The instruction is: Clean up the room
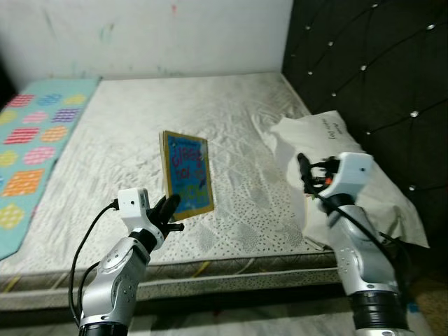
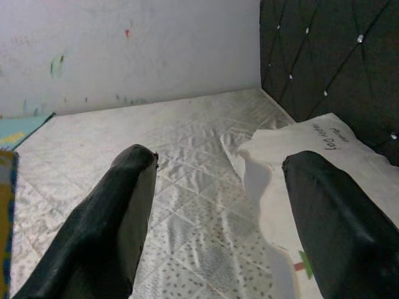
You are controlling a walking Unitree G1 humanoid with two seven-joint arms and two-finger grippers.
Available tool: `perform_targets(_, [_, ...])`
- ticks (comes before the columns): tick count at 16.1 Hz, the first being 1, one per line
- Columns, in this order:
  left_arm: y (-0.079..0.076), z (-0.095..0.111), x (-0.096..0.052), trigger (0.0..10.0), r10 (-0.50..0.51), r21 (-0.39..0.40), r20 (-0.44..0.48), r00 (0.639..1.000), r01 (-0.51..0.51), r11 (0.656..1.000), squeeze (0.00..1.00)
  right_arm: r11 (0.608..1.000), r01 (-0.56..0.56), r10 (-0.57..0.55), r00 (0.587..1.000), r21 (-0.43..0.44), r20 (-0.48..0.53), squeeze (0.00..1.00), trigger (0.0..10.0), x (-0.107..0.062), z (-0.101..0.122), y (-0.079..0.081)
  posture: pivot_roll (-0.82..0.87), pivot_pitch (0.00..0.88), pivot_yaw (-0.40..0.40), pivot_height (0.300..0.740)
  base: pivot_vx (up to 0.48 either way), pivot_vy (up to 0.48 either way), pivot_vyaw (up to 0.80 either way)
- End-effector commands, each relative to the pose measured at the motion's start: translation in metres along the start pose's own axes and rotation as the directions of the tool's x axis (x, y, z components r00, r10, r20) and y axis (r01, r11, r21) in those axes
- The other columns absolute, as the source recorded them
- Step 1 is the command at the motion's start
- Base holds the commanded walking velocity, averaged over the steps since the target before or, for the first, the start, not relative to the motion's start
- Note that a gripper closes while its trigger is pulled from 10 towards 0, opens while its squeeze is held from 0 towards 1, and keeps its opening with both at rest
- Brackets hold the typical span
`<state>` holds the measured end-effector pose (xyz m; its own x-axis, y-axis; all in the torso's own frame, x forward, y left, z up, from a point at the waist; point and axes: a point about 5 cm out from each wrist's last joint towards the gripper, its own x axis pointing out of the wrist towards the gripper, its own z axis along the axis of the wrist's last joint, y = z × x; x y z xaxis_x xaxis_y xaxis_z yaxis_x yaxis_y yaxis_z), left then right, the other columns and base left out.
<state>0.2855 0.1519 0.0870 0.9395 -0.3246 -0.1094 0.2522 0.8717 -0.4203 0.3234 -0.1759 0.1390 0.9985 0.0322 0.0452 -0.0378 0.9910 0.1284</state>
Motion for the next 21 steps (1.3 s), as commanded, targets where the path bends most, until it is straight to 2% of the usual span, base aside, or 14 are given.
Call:
perform_targets(1, [-0.0009, 0.0115, -0.0002, 10.0, -0.019, 0.019, 0.053, 0.998, 0.018, 1.0, 0.0, 1.0, -0.018, 0.018, 1.0, 0.002, 0.008, 0.0, 10.0, 0.001, 0.0021, 0.0057, -0.13, 0.0, 0.01, 0.74, 0.0, 0.0, 0.0])
perform_targets(18, [0.0004, 0.012, -0.0011, 10.0, -0.019, 0.033, 0.047, 0.999, 0.017, 0.999, 0.0, 1.0, -0.024, 0.024, 1.0, -0.018, 0.014, 0.0, 10.0, 0.0032, 0.0019, 0.0079, -0.12, 0.0, 0.006, 0.74, 0.29, 0.0, 0.0])
perform_targets(21, [0.0009, 0.0129, 0.0004, 10.0, -0.004, 0.027, 0.054, 0.999, 0.003, 1.0, 0.0, 1.0, -0.021, 0.021, 1.0, -0.021, 0.014, 0.0, 10.0, 0.0029, 0.0013, 0.007, -0.12, 0.0, 0.006, 0.74, 0.0, 0.0, 0.0])
